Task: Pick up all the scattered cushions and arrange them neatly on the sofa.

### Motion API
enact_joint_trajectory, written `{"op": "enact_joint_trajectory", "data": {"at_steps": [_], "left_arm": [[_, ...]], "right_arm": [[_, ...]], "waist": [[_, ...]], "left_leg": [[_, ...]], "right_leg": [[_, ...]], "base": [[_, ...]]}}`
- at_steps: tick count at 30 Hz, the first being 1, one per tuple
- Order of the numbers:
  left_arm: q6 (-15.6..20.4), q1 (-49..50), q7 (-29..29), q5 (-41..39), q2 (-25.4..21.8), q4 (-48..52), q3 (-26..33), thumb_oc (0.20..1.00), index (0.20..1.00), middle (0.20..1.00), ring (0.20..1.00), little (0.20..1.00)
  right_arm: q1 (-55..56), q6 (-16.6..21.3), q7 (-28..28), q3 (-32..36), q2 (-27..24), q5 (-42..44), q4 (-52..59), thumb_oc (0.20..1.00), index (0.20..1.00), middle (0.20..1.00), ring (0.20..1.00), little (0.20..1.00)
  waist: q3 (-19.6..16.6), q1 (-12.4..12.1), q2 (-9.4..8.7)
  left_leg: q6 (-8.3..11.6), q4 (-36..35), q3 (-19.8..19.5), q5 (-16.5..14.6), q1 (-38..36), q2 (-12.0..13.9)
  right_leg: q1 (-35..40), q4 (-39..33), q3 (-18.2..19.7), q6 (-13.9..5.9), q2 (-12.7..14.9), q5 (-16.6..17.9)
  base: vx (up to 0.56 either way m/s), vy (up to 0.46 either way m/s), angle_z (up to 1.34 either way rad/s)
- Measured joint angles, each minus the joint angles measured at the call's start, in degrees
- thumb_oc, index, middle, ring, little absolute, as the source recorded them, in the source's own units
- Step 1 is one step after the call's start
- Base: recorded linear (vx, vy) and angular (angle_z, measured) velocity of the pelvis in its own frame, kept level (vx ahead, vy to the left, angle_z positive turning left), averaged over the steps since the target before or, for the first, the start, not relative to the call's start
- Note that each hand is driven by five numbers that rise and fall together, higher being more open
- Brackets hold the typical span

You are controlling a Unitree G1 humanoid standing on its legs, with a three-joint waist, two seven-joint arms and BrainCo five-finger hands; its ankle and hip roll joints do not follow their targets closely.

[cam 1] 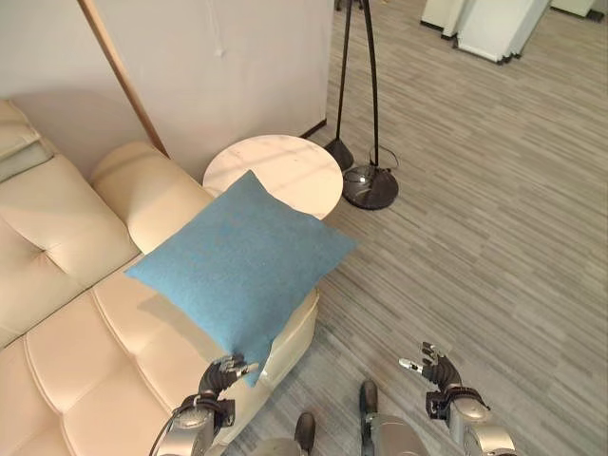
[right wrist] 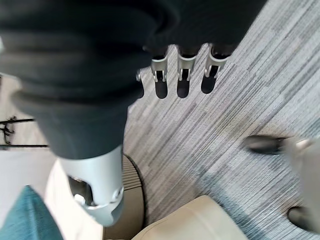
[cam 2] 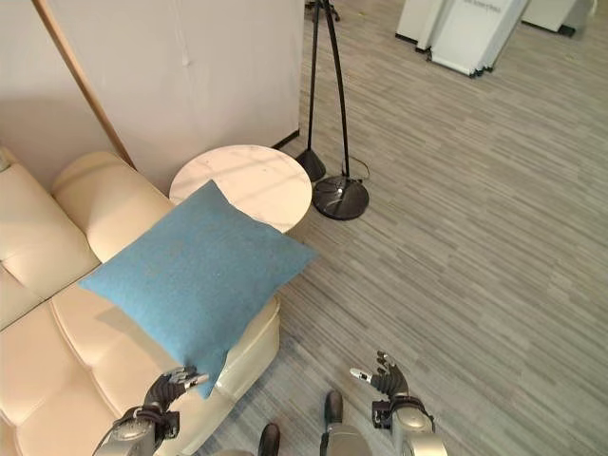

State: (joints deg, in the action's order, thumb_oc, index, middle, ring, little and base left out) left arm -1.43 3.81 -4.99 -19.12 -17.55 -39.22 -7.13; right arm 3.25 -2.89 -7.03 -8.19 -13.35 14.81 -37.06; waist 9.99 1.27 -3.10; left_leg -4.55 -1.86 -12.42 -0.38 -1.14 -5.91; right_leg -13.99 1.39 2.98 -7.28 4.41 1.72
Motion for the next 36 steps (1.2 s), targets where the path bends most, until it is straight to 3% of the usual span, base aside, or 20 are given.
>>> {"op": "enact_joint_trajectory", "data": {"at_steps": [1, 2, 4, 5, 9, 10, 12, 14, 17, 18, 20, 22, 23, 24, 27, 28, 30, 32, 35, 36], "left_arm": [[0.0, 0.5, 0.0, 0.0, 0.0, -0.1, 0.1, 1.000, 1.000, 1.000, 1.000, 1.000], [0.0, 0.7, 0.0, 0.0, 0.1, -0.1, 0.1, 1.000, 1.000, 1.000, 1.000, 1.000], [0.0, 1.1, 0.0, 0.0, 0.0, -0.1, 0.1, 1.000, 1.000, 1.000, 1.000, 1.000], [-0.1, 1.6, 0.0, -0.1, 0.3, -0.4, 0.5, 1.000, 1.000, 1.000, 1.000, 1.000], [-0.1, 1.9, -0.1, -0.2, 0.3, -0.5, 0.5, 1.000, 1.000, 1.000, 1.000, 1.000], [-0.1, 0.4, 0.0, -0.8, 0.6, -0.6, 0.5, 1.000, 1.000, 1.000, 1.000, 1.000], [0.0, 0.0, 0.0, -1.2, 1.1, -0.4, 0.5, 1.000, 1.000, 1.000, 1.000, 1.000], [0.0, -1.2, 0.0, -2.2, 1.2, -0.9, 0.5, 1.000, 1.000, 1.000, 1.000, 1.000], [0.1, -2.0, 0.0, -2.2, 1.3, -0.8, 0.6, 1.000, 1.000, 1.000, 1.000, 1.000], [0.0, -2.8, 0.1, -2.2, 1.6, -1.8, 0.5, 1.000, 1.000, 1.000, 1.000, 1.000], [0.3, -3.4, 0.0, -2.3, 2.0, -2.1, 1.2, 1.000, 1.000, 1.000, 1.000, 1.000], [0.2, -2.5, -0.1, -2.3, 2.1, -2.6, 2.3, 1.000, 1.000, 1.000, 1.000, 1.000], [-0.1, -1.6, -0.1, -2.3, 2.4, -4.5, 3.4, 1.000, 1.000, 1.000, 1.000, 1.000], [-0.1, -1.1, -0.1, -2.3, 2.3, -4.7, 3.5, 1.000, 1.000, 1.000, 1.000, 1.000], [-0.1, 0.9, -0.1, -2.5, 1.9, -4.8, 7.8, 1.000, 1.000, 1.000, 1.000, 1.000], [-0.1, 1.5, -0.4, -3.1, 1.3, -4.8, 8.8, 1.000, 1.000, 1.000, 1.000, 1.000], [-0.1, 2.1, -0.9, -5.1, 0.7, -5.2, 11.6, 1.000, 1.000, 1.000, 1.000, 1.000], [0.7, 0.6, -1.9, -7.4, -1.9, -7.5, 12.3, 1.000, 1.000, 1.000, 1.000, 1.000], [1.0, -0.6, -2.4, -9.7, -4.1, -8.3, 12.3, 1.000, 1.000, 1.000, 1.000, 1.000], [1.4, -1.9, -2.7, -10.7, -5.0, -8.4, 12.0, 1.000, 1.000, 1.000, 1.000, 1.000]], "right_arm": [[-0.1, 0.0, 0.0, 0.2, -0.1, 0.0, -1.4, 1.000, 1.000, 1.000, 1.000, 1.000], [-0.2, 0.0, 0.0, 0.3, -0.3, 0.1, -1.4, 1.000, 1.000, 1.000, 1.000, 1.000], [-0.4, 0.1, 0.2, 0.4, -0.9, 0.1, -1.1, 1.000, 1.000, 1.000, 1.000, 1.000], [-1.5, 0.1, 0.2, 0.2, -1.5, 0.2, -1.2, 1.000, 1.000, 1.000, 1.000, 1.000], [-4.0, 0.3, 0.2, 0.4, -3.1, 1.0, -0.7, 1.000, 1.000, 1.000, 1.000, 1.000], [-4.4, 0.3, 0.2, 0.4, -3.8, 1.1, -0.4, 1.000, 1.000, 1.000, 1.000, 1.000], [-4.5, 0.4, 0.2, 0.4, -4.4, 1.1, -0.2, 1.000, 1.000, 1.000, 1.000, 1.000], [-5.1, 0.7, -0.1, 0.5, -4.6, 1.1, -0.2, 1.000, 1.000, 1.000, 1.000, 1.000], [-5.5, 0.7, -0.3, 0.8, -4.5, 1.3, -0.2, 1.000, 1.000, 1.000, 1.000, 1.000], [-5.4, 0.9, -0.7, 2.7, -4.4, 1.7, -1.0, 1.000, 1.000, 1.000, 1.000, 1.000], [-4.0, 0.8, -1.7, 3.5, -6.0, 2.1, -0.8, 1.000, 1.000, 1.000, 1.000, 1.000], [-3.8, 0.9, -2.0, 4.7, -6.4, 2.1, -0.6, 1.000, 1.000, 1.000, 1.000, 1.000], [-3.0, 1.1, -2.6, 7.2, -7.7, 2.1, -0.1, 1.000, 1.000, 1.000, 1.000, 1.000], [-2.6, 1.1, -3.0, 8.3, -8.4, 2.0, -0.2, 1.000, 1.000, 1.000, 1.000, 1.000], [-0.8, 0.5, -3.5, 14.0, -10.9, 1.9, 0.4, 1.000, 1.000, 1.000, 1.000, 1.000], [-0.6, 0.2, -4.0, 14.4, -12.0, 1.4, 0.5, 1.000, 1.000, 1.000, 1.000, 1.000], [-0.2, -1.0, -4.1, 15.2, -14.0, 0.2, 0.2, 1.000, 1.000, 1.000, 1.000, 1.000], [-1.7, -1.4, -4.2, 15.7, -15.0, -0.4, -1.9, 1.000, 1.000, 1.000, 1.000, 1.000], [-3.2, -1.5, -4.3, 15.6, -16.5, -0.4, -3.1, 1.000, 1.000, 1.000, 1.000, 1.000], [-3.9, -1.4, -4.2, 15.3, -17.3, -0.4, -3.4, 1.000, 1.000, 1.000, 1.000, 1.000]], "waist": [[-0.5, -0.1, -0.91], [-0.4, -0.1, -0.63], [-0.3, -0.2, 0.02], [-0.3, -0.4, 1.48], [0.0, -0.5, 1.82], [0.9, -0.2, 0.11], [1.2, -0.4, -0.55], [2.4, -0.3, -0.46], [2.9, -0.9, -0.68], [3.3, -0.2, -0.05], [3.3, -0.4, 0.88], [3.1, -0.4, 1.35], [2.3, -0.1, 2.91], [1.9, -0.1, 3.49], [1.4, -0.5, 2.55], [1.0, -0.3, 1.97], [0.6, -0.3, 1.45], [0.2, -0.4, -0.28], [-0.3, -0.2, -1.16], [-0.7, -0.3, -1.73]], "left_leg": [[0.43, 0.2, -1.9, -1.2, -0.7, -0.2], [0.96, 0.3, -3.0, -1.6, -1.2, 0.2], [2.23, 0.7, -2.7, -2.6, -2.0, 2.2], [3.60, 1.5, -3.2, -3.1, -1.8, 4.0], [5.13, 6.6, -2.5, -3.3, 1.0, 5.6], [6.92, 13.8, -0.4, -2.6, 5.4, 3.7], [7.36, 15.9, 4.1, -2.9, 6.8, 4.0], [7.29, 16.5, 14.3, -2.8, 9.6, 8.1], [7.65, 9.2, 18.5, -2.1, 10.5, 12.2], [9.79, 6.8, 23.9, -0.8, 10.7, 13.7], [9.95, 3.9, 27.6, 1.6, 11.7, 16.0], [9.90, 3.1, 27.2, 1.9, 10.9, 16.0], [8.97, 2.2, 26.8, 1.8, 9.8, 15.9], [8.86, 1.0, 26.7, 3.7, 9.1, 15.7], [5.95, 0.3, 26.9, 6.5, 8.1, 12.7], [5.20, 0.5, 26.9, 5.9, 7.7, 11.3], [3.79, -0.2, 26.8, 5.4, 6.9, 9.8], [2.55, -0.7, 26.6, 6.0, 6.2, 8.3], [2.37, -2.7, 25.5, 6.6, 4.9, 7.7], [2.38, -2.7, 25.3, 6.6, 4.8, 7.6]], "right_leg": [[0.6, 0.6, 0.1, 2.10, 0.1, 2.5], [1.4, 0.7, -0.1, 2.20, -0.3, 3.6], [2.9, 0.3, -1.9, 4.67, -1.4, 6.9], [4.1, -0.5, -3.7, 5.41, -2.8, 6.5], [6.8, -3.2, -8.2, 7.26, -4.2, 6.2], [8.2, -5.5, -10.9, 8.42, -2.5, 7.0], [9.0, -5.8, -12.1, 10.75, -2.2, 7.2], [10.1, -6.5, -15.9, 12.48, -1.8, 5.1], [10.3, -6.3, -17.4, 12.26, -1.7, 4.7], [10.9, -6.4, -20.2, 11.90, -1.4, 4.4], [11.6, -6.5, -22.6, 10.87, -1.3, 3.9], [12.0, -6.5, -22.7, 10.34, -1.4, 3.9], [12.5, -6.5, -23.2, 9.10, -1.7, 3.7], [12.6, -6.5, -23.3, 8.53, -1.8, 3.7], [12.6, -3.8, -22.3, 4.69, 1.7, 2.9], [12.0, -1.1, -22.0, 3.05, 3.2, 1.9], [9.6, 5.9, -21.2, 1.83, 6.1, 0.0], [5.9, 13.1, -17.3, -0.53, 8.0, -2.4], [4.7, 12.3, -13.7, -1.06, 7.7, -4.1], [4.8, 6.9, -12.2, -1.28, 6.5, -3.6]], "base": [[0.32, -0.238, 0.82], [0.30, -0.253, 0.84], [0.24, -0.228, 0.59], [0.13, -0.132, 0.40], [0.10, -0.130, 0.62], [0.02, -0.066, 0.91], [0.04, -0.051, 0.68], [0.06, 0.005, 0.74], [0.15, 0.108, 0.48], [0.10, 0.138, 0.65], [0.09, 0.176, 0.59], [0.10, 0.183, 0.12], [0.07, 0.158, 0.16], [0.12, 0.301, 0.19], [0.06, 0.214, 0.12], [0.01, 0.127, 0.15], [-0.01, 0.146, 0.21], [0.04, 0.066, 0.14], [0.07, -0.023, 0.16], [0.07, -0.066, 0.17]]}}
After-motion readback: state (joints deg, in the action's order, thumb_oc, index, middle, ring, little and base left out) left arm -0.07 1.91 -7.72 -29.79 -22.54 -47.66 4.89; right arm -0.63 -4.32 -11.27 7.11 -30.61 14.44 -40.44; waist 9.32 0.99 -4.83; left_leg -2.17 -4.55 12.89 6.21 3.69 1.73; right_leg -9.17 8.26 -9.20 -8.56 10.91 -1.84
